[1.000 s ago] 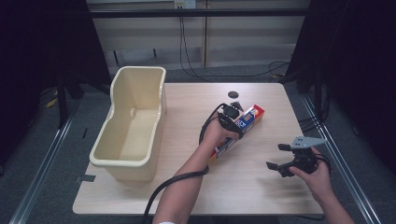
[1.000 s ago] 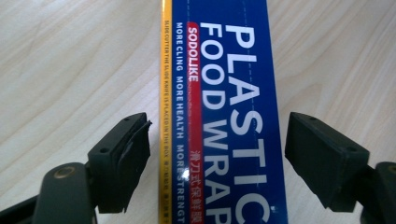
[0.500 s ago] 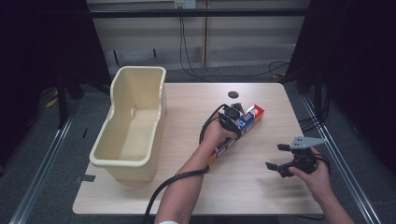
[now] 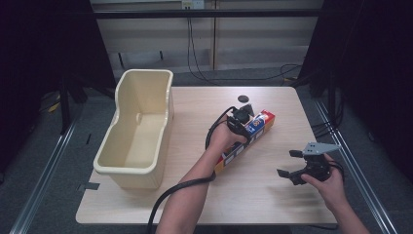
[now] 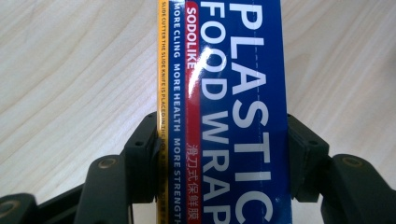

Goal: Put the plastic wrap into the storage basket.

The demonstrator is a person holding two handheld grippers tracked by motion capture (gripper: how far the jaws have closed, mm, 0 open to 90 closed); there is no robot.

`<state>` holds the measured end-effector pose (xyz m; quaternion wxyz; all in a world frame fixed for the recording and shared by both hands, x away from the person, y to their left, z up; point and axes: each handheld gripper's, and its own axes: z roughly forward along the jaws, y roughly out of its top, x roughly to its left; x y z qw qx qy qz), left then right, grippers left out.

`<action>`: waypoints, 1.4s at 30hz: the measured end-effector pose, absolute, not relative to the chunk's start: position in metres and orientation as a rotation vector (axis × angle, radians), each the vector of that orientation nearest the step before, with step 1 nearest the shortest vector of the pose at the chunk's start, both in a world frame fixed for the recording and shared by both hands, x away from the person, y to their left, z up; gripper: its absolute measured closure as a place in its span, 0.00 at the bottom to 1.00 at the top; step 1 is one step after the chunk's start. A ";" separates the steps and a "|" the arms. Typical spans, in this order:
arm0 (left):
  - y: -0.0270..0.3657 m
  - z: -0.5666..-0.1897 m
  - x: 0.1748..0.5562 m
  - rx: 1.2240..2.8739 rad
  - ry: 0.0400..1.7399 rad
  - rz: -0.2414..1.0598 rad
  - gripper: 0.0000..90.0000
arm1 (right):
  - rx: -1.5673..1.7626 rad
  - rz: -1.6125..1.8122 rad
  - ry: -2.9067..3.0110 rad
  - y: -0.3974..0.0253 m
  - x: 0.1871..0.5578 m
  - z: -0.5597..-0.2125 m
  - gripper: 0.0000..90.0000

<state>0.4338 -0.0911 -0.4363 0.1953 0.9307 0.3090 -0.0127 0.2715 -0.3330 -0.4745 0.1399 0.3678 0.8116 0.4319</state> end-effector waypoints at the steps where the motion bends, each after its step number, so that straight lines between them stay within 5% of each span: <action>1: -0.090 -0.433 0.433 2.608 0.868 -0.030 0.45 | 1.065 1.247 2.343 -0.332 0.271 -0.475 0.05; 42: -0.018 -0.314 0.424 2.545 1.023 -0.083 0.45 | 1.000 1.261 2.396 -0.323 0.273 -0.478 0.00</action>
